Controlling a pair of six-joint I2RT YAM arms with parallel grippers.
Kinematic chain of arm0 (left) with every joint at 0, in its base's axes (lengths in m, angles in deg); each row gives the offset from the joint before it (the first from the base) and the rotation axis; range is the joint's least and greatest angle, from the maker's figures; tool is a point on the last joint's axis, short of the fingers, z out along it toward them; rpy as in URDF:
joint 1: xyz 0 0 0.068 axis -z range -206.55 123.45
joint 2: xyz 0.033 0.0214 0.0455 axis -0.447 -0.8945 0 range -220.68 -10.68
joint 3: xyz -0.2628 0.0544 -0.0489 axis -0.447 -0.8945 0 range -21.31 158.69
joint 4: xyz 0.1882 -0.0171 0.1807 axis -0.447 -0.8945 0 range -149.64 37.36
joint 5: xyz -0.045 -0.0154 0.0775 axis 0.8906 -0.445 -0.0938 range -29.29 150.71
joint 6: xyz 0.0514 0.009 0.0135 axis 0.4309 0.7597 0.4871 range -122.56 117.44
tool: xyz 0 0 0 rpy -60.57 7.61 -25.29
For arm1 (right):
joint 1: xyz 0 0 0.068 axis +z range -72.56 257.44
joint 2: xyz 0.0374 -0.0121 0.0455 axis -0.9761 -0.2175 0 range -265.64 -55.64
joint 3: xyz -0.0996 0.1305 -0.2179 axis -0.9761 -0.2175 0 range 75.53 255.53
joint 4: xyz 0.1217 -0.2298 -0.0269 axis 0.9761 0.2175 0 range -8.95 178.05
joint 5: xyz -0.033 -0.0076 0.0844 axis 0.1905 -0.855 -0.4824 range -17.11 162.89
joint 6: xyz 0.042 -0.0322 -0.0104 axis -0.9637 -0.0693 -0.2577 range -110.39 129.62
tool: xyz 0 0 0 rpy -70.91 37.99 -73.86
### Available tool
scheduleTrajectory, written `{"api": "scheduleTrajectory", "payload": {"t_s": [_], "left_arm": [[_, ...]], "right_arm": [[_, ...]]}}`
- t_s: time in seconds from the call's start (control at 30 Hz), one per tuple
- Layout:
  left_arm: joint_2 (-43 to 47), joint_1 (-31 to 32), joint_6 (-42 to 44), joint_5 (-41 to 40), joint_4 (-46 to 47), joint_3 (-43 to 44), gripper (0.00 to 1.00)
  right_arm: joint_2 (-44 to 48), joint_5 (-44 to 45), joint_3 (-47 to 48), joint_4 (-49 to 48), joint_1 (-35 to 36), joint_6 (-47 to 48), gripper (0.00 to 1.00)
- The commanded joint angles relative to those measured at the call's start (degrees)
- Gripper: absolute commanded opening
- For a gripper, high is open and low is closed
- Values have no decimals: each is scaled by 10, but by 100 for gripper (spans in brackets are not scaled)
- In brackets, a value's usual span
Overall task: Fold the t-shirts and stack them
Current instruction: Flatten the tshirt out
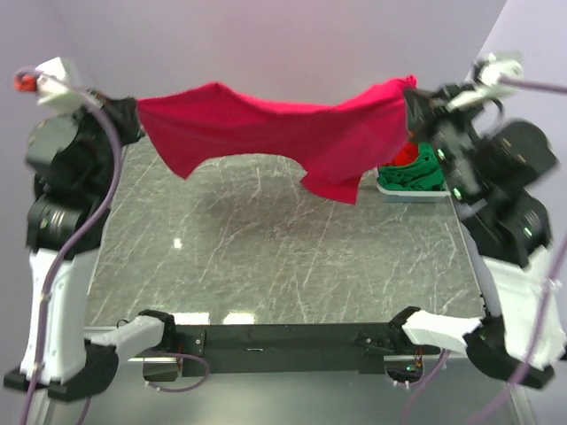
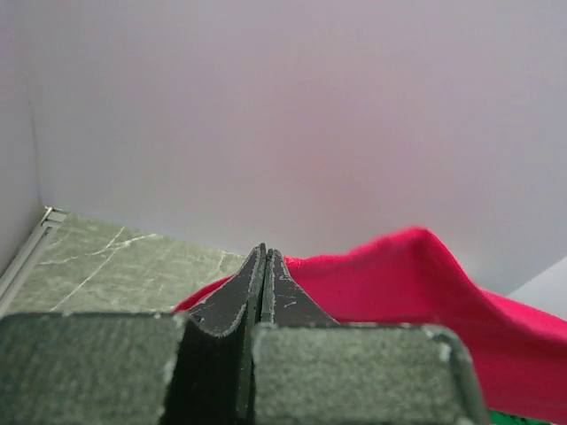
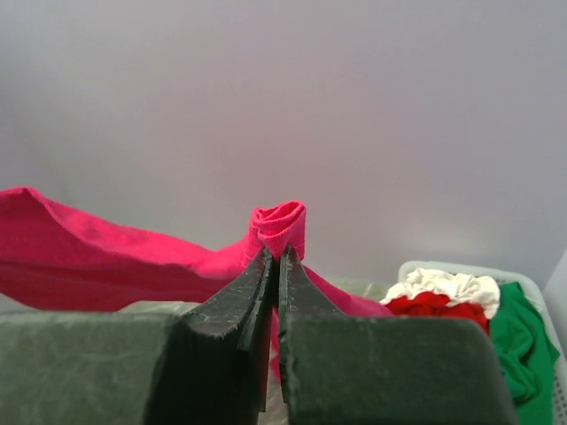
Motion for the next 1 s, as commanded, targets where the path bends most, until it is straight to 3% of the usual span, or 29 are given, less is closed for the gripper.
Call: {"api": "scheduleTrajectory", "payload": {"t_s": [0.0, 0.1, 0.23, 0.47, 0.63, 0.73, 0.97], "left_arm": [[66, -3, 22, 14, 3, -17, 0], [111, -3, 24, 6, -31, -7, 1], [136, -2, 30, 2, -80, 84, 1], [130, -2, 31, 8, -109, 168, 1], [123, -2, 25, -37, -84, 108, 1], [119, -2, 17, -74, -53, 36, 1], [75, -3, -28, -169, 31, -190, 0]], "right_arm": [[62, -18, -26, -6, 28, -8, 0], [110, -27, -29, 13, 45, -16, 0], [147, -56, 21, 56, 46, -30, 0], [136, -62, 114, 67, 47, -22, 0], [80, -43, 142, 41, 47, 16, 0], [55, -31, 102, 7, 47, 28, 0], [10, -18, -168, -140, 26, 18, 0]]}}
